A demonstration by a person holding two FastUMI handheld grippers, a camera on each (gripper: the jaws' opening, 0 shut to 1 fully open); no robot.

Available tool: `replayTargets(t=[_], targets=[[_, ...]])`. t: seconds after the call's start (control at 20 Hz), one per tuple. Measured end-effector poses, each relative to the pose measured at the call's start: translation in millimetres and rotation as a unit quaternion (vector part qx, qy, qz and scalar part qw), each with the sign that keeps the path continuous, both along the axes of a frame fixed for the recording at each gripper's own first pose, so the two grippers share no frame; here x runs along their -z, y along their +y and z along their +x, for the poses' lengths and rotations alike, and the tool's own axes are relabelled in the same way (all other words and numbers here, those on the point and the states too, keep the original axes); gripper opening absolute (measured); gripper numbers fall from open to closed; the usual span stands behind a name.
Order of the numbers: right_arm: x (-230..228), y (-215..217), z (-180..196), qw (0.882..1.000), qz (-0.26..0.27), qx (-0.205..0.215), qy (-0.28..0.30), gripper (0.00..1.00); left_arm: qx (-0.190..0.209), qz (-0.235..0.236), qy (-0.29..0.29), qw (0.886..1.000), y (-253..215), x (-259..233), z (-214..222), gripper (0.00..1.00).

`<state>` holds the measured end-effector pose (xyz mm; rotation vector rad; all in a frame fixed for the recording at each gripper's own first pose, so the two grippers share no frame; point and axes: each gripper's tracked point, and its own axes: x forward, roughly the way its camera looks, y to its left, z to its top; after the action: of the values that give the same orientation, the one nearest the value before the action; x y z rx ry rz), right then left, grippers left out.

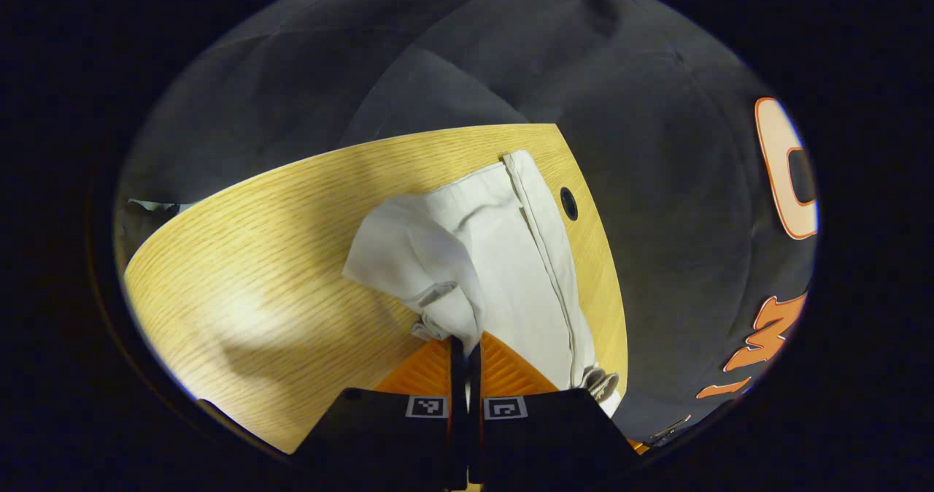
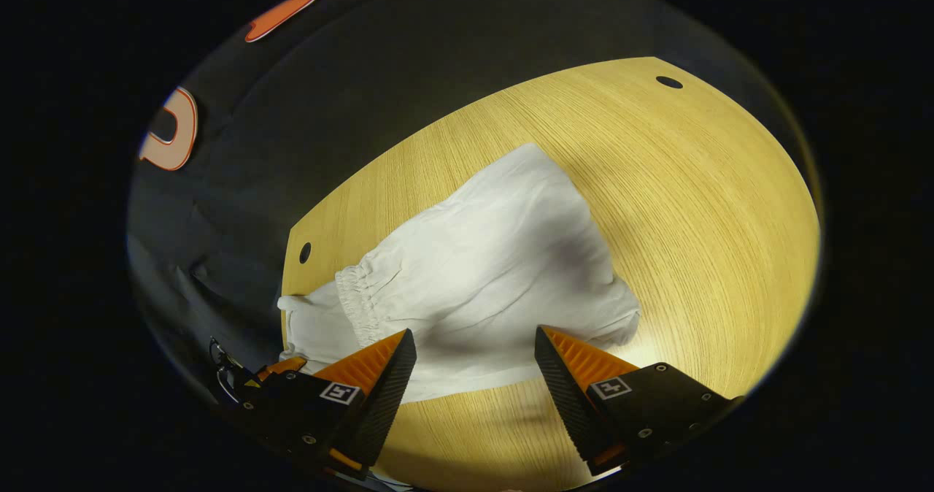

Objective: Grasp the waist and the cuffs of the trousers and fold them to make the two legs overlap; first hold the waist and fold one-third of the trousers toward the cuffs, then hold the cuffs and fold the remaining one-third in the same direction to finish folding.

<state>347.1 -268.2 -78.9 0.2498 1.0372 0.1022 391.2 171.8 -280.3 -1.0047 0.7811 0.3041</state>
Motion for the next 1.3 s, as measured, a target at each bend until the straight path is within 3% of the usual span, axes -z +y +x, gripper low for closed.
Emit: replayTargets(t=[0.15, 0.3, 0.7, 1.3], targets=[[-1.4, -4.7, 0.7, 1.000, 0.002, -0.001, -0.004, 0.99, 0.012, 0.023, -0.035, 0.999, -3.8, -30.2, -1.3, 0.04], [-6.7, -9.9, 2.9, 1.000, 0.009, -0.004, -0.006, 0.99, 0.047, 0.084, -0.062, 0.993, -12.2, -64.2, 3.0, 0.04], [-16.0, -44.8, 10.2, 1.000, 0.022, -0.003, -0.015, 0.98, 0.134, 0.208, -0.140, 0.959, -79.1, -154.6, 20.9, 0.04], [-35.1, -150.7, 32.8, 0.998, 0.051, 0.032, -0.015, 0.98, 0.212, 0.212, -0.192, 0.935, -245.5, -203.2, 50.0, 0.04]])
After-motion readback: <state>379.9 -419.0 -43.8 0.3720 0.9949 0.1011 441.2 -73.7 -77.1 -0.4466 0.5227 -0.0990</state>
